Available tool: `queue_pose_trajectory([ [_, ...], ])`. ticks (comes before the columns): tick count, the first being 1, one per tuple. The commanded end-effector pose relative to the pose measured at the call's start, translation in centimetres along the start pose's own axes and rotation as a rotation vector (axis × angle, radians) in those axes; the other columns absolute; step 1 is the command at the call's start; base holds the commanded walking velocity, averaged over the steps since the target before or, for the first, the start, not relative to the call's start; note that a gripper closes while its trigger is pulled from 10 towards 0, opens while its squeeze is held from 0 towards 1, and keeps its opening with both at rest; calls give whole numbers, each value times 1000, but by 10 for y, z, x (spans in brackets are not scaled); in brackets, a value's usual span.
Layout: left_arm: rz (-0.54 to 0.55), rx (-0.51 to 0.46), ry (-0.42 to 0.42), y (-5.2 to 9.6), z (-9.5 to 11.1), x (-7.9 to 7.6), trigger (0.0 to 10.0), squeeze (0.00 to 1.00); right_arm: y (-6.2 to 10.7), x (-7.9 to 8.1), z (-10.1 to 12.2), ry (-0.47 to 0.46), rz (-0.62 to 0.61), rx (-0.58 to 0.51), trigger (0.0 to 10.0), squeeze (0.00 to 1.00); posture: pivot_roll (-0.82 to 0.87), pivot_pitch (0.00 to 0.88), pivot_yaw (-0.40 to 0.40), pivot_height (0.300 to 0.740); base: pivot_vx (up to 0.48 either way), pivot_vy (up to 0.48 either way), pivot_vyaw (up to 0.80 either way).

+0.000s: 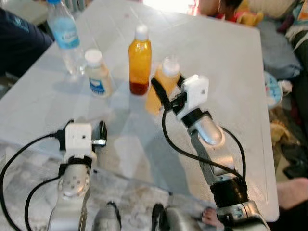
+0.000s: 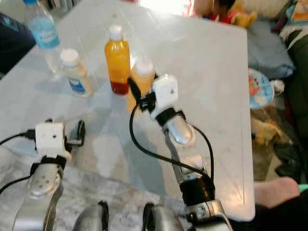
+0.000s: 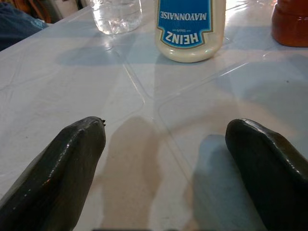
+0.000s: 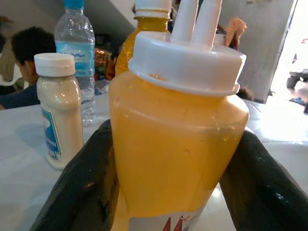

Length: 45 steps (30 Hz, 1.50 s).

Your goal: Restocking fridge

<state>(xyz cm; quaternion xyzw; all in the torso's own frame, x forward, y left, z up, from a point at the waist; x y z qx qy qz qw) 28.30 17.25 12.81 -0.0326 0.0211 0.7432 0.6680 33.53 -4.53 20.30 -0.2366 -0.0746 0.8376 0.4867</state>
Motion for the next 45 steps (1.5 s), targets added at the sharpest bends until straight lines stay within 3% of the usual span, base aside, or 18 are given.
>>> queue_pose_trajectory([
  [1, 8, 8, 1, 0, -3, 1, 10000, 0, 10, 8, -16, -32, 16, 91, 10000, 0, 104, 168, -104, 740, -266, 0, 0],
  [17, 13, -9, 10, -5, -1, 0, 10000, 0, 31, -5, -39, -164, -67, 262, 10000, 0, 106, 138, -108, 740, -291, 0, 0],
  [19, 15, -11, 8, -5, -1, 1, 10000, 0, 31, -7, -38, -140, -74, 261, 10000, 0, 106, 134, -108, 740, -309, 0, 0],
  [21, 17, -13, 6, -7, -1, 2, 10000, 0, 27, -11, -36, -33, -84, 263, 10000, 0, 107, 130, -107, 740, -309, 0, 0],
  [26, 24, -22, 2, -12, -2, 3, 10000, 0, 19, -8, -31, -17, -61, 211, 10000, 0, 112, 91, -108, 740, -307, 0, 0],
  [29, 32, -29, 0, -14, -2, 5, 10000, 0, 17, -13, -28, 61, -84, 188, 10000, 0, 113, 72, -108, 740, -309, 0, 0],
  [34, 46, -45, -7, -21, -2, 9, 10000, 0, 20, -13, -41, -7, -61, 242, 10000, 0, 126, 33, -108, 740, -309, 0, 0],
  [38, 61, -64, -20, -25, 0, 13, 10000, 0, 18, -9, -45, -6, -53, 236, 10000, 0, 134, 13, -98, 740, -219, 0, 0],
  [43, 72, -68, -34, -22, -1, 19, 10000, 0, 19, -4, -40, 33, -15, 196, 10000, 0, 137, 8, -92, 740, 0, 0, 266],
  [45, 76, -60, -41, -15, -6, 24, 10000, 0, 27, -7, -47, 31, -22, 226, 10000, 0, 134, 6, -95, 740, 0, 0, 769],
])
Point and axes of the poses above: a point about 5 cm out from each wrist's last joint towards the gripper, its own y axis pointing back from the gripper into the wrist, its own z axis along the axis of the wrist's last joint, x = y × z, the point moved 4 cm from there along -y, pointing out of the wrist towards the gripper, and after that the axes turned 15 degrees about y, right-handed, at the moved point
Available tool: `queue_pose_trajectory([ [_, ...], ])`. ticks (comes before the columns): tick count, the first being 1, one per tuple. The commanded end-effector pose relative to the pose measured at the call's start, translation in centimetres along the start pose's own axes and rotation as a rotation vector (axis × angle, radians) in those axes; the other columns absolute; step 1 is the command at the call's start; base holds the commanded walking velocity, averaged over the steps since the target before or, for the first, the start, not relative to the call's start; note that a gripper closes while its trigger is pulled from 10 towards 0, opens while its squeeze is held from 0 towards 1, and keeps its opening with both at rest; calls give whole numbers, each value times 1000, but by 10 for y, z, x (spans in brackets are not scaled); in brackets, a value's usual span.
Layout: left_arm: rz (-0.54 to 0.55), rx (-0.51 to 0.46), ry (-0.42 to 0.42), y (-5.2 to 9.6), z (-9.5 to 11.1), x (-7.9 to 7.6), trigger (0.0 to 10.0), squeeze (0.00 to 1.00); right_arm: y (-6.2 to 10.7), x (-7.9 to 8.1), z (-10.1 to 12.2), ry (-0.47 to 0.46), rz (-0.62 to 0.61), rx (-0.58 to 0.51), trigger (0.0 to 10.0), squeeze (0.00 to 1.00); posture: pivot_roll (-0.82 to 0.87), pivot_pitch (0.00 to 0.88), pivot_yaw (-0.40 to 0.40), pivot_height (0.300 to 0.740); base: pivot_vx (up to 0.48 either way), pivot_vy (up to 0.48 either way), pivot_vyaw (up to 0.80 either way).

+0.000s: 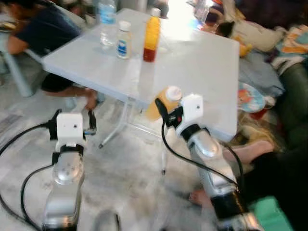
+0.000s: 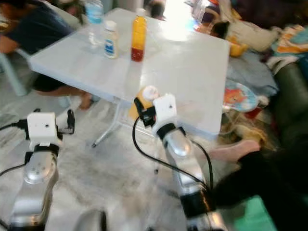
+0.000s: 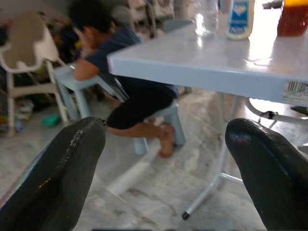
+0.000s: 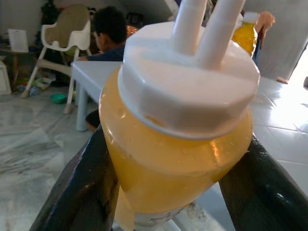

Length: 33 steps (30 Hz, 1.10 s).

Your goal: Restocking fridge

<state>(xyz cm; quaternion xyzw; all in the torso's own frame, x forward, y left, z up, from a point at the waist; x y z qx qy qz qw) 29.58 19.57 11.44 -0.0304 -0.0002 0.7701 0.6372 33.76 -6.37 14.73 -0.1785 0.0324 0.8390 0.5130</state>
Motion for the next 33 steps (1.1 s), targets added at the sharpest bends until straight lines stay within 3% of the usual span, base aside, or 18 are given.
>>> queue_pose_trajectory([
  [1, -5, -27, -11, 1, 5, 2, 10000, 0, 3, -10, 2, 21, -25, -14, 10000, 0, 134, 6, -95, 740, 0, 0, 769],
  [9, 17, 22, -30, 16, -10, 8, 10000, 0, 32, -28, -25, 31, -68, 68, 10000, 0, 124, 0, -91, 740, 0, 0, 768],
  [20, 41, 11, -37, 14, -12, 13, 10000, 0, 35, -30, -25, 28, -81, 62, 10000, 0, 115, 0, -77, 740, 0, -66, 768],
  [23, 23, 46, -2, 20, -17, 17, 10000, 0, 37, -30, -25, 32, -86, 63, 10000, 0, 123, 0, -79, 740, 0, 0, 769],
  [28, 49, 45, -8, 29, -20, 25, 10000, 0, 55, -36, -38, 48, -85, 111, 10000, 0, 132, 0, -87, 740, 0, 0, 765],
  [33, 39, 65, 3, 30, -23, 25, 10000, 0, 56, -37, -36, 90, -69, 93, 10000, 0, 129, 0, -81, 740, 0, 0, 765],
])
Point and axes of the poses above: a point about 5 cm out from each wrist's last joint towards the gripper, its own y axis pointing back from the gripper into the wrist, its own z axis along the axis of the wrist's last joint, x = y × z, the point moved 4 cm from there along -y, pointing out of the wrist towards the gripper, and after that the axes turned 15 degrees about y, right-handed, at the moved point
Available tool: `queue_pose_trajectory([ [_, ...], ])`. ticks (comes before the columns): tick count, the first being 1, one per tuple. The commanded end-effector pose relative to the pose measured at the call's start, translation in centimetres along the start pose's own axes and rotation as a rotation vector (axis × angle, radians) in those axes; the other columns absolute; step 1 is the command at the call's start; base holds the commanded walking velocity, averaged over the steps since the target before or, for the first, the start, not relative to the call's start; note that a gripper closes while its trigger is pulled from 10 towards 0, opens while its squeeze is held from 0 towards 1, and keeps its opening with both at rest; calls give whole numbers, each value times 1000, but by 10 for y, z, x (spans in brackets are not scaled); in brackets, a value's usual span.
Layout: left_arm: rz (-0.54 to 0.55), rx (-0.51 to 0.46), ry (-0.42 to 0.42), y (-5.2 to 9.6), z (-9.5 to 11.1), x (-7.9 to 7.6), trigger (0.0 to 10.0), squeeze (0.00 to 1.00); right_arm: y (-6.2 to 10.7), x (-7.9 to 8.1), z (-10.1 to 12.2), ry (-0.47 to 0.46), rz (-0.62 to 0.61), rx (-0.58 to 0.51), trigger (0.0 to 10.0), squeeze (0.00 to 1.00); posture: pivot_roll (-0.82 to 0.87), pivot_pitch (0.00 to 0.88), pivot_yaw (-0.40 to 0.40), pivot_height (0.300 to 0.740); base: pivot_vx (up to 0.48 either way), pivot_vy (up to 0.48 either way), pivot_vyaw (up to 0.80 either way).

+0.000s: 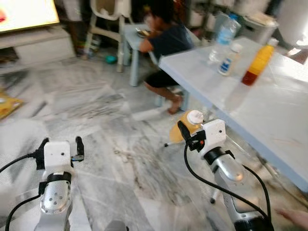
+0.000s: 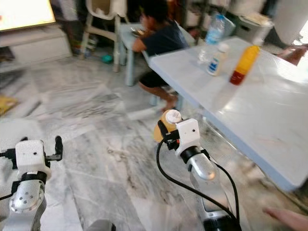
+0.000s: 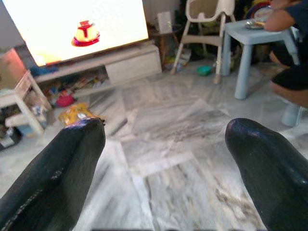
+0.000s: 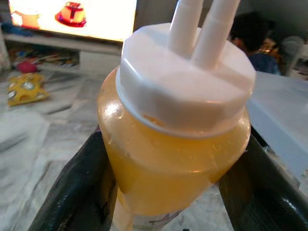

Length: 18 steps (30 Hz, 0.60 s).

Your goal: Restocking fridge

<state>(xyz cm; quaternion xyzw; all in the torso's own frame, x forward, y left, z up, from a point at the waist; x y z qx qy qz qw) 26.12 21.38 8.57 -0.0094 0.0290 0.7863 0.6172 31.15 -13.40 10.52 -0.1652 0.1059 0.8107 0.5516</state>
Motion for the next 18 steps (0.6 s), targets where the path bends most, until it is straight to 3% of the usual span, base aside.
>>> queue_pose_trajectory([
  [1, -20, -9, 1, -3, 4, -2, 10000, 0, -6, 1, 20, 46, 4, -85, 10000, 0, 127, 0, -78, 740, 0, 0, 763],
  [8, -81, -24, 33, -8, 11, -14, 10000, 0, -10, 5, 26, 19, -6, -101, 10000, 0, 130, 0, -83, 740, 0, 0, 767],
  [18, -73, -23, 29, -7, 10, -13, 10000, 0, -15, 1, 33, 29, -7, -133, 10000, 0, 122, 0, -86, 740, 0, 0, 763],
])
Point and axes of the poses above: a point about 5 cm out from each wrist's last joint towards the gripper, its own y axis pointing back from the gripper into the wrist, its own z axis along the axis of the wrist's last joint, x = y × z, the point moved 4 cm from there along -y, pointing out of the wrist towards the gripper, and after that the axes turned 15 degrees about y, right-handed, at the moved point
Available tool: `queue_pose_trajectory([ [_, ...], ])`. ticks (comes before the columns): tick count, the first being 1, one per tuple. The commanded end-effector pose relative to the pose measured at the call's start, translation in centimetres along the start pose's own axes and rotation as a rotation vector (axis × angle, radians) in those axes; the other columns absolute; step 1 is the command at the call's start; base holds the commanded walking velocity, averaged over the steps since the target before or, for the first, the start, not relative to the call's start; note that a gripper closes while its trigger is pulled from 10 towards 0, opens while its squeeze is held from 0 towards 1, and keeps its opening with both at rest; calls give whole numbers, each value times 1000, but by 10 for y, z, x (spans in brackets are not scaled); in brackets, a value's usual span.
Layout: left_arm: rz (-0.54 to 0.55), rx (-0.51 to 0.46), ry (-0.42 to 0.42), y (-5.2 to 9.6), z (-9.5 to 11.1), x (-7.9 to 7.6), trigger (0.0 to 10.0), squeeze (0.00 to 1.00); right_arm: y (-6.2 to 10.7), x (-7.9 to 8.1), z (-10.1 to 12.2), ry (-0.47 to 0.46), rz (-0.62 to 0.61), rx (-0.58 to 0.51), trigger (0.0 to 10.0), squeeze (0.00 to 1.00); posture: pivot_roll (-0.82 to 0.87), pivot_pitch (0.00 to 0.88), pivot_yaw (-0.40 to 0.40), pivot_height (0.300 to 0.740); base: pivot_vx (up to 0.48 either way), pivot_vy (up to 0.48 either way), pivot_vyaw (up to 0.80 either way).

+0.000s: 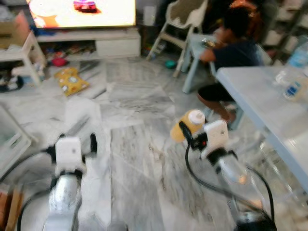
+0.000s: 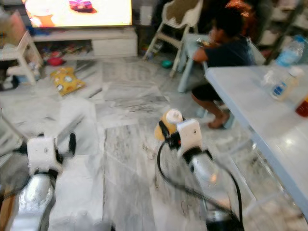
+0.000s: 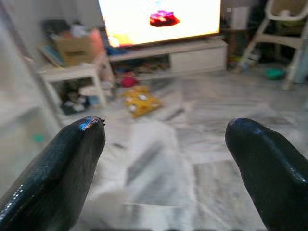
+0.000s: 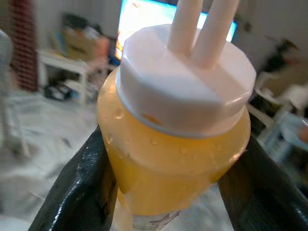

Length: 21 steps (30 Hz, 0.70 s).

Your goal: Restocking fridge

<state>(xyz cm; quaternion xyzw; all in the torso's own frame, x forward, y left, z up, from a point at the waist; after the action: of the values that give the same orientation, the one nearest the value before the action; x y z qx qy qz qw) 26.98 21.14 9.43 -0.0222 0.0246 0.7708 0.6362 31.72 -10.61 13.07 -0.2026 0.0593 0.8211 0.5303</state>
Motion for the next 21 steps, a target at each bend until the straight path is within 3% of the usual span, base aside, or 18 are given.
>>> queue_pose_trajectory([
  [1, -34, -8, 19, 0, 2, -10, 10000, 0, 1, -11, 1, 21, -29, -8, 10000, 0, 127, 0, -88, 740, 0, 0, 763],
  [9, -21, -36, 8, -5, 9, -6, 10000, 0, -7, -11, 7, 29, -12, -37, 10000, 0, 132, 0, -91, 740, 0, 0, 764],
  [21, -2, -40, -22, -4, 8, -1, 10000, 0, -6, -17, -1, 29, -34, -13, 10000, 0, 133, 0, -83, 740, 357, 0, 760],
])
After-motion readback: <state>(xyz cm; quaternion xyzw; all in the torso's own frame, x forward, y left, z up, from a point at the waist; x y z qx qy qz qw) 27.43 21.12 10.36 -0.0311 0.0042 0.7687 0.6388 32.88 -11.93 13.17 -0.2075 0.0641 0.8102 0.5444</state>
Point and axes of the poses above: a point about 5 cm out from each wrist's last joint towards the gripper, its own y axis pointing back from the gripper into the wrist, its own z axis along the axis of the wrist's last joint, x = y × z, the point moved 4 cm from there along -y, pointing out of the wrist towards the gripper, and after that the axes turned 15 degrees about y, right-handed, at the moved point
